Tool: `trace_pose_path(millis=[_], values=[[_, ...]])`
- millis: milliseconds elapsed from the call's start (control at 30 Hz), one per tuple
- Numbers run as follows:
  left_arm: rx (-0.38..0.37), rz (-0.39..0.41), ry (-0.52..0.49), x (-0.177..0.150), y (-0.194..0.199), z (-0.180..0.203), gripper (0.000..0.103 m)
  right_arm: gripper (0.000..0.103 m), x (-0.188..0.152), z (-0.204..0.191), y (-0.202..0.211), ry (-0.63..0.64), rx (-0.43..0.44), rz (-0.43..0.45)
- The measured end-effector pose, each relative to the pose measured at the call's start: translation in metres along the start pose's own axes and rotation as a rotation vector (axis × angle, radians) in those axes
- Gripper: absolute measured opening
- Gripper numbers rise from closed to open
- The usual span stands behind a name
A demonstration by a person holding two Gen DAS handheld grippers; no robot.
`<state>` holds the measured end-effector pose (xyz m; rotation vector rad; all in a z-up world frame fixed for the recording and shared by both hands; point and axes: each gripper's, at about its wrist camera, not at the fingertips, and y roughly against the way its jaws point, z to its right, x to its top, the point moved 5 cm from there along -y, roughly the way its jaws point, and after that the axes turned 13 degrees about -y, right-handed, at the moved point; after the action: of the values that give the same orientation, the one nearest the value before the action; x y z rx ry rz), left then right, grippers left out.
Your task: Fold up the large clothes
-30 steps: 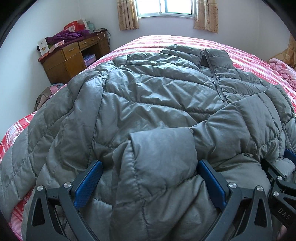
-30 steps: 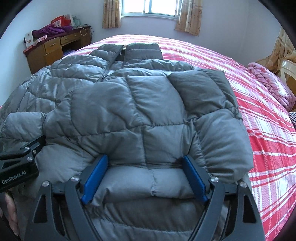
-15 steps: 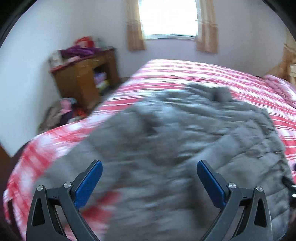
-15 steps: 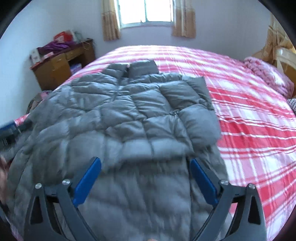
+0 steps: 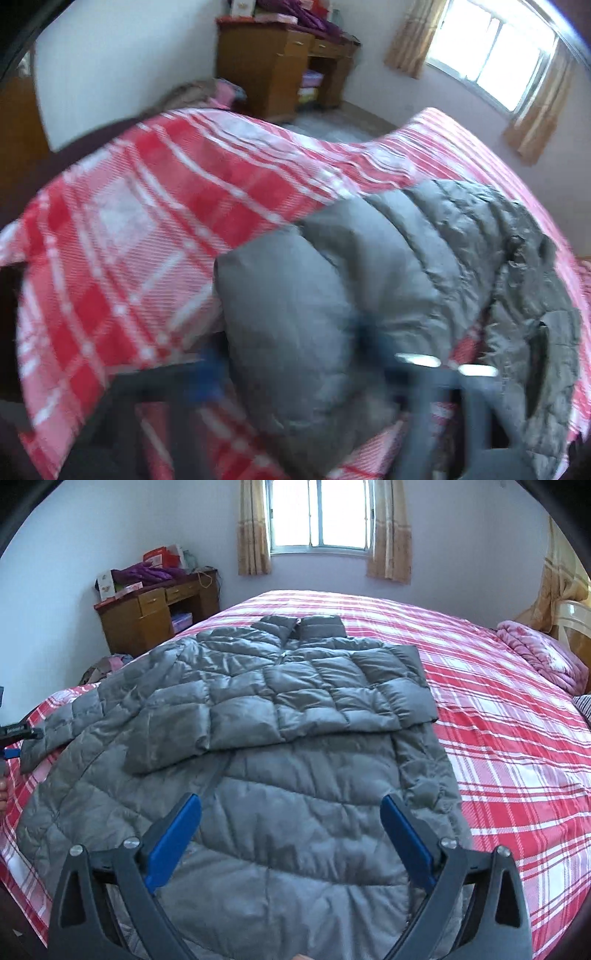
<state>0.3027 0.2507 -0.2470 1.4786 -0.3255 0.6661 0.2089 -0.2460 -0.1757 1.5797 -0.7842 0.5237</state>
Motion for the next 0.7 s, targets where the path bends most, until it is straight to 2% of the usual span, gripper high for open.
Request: trace_pose_path(millis=[33,100,267,367,467,567,700], values=[[0.000,0.010,-0.013,0.004,0.000,0.004,0.034,0.099,-0.001,0.000,0.001,-0.001,0.000,0.001],[0.013,0.039,-0.042,0.015,0.010,0.008,0.017,0.099,-0.003,0.003,0.005,-0.009,-0.001,0.008],[0.194,0.160,-0.068,0.061,0.056,0.008,0.014,0.099,0.000,0.028,0.018,-0.073,-0.025,0.055],[0.271,0.237,-0.142,0.086,0.084,0.029,0.014,0.099,0.006,0.046,0.024,-0.139,-0.029,0.082],[0.281,0.297,-0.240,0.100,0.102,0.071,0.013,0.099,0.009,0.059,0.030,-0.183,-0.017,0.099],[0.233,0.343,-0.301,0.106,0.118,0.115,0.013,0.099,0.010,0.067,0.034,-0.197,-0.017,0.108],[0.157,0.427,-0.427,0.102,0.143,0.194,0.013,0.099,0.009,0.082,0.037,-0.233,-0.020,0.117]])
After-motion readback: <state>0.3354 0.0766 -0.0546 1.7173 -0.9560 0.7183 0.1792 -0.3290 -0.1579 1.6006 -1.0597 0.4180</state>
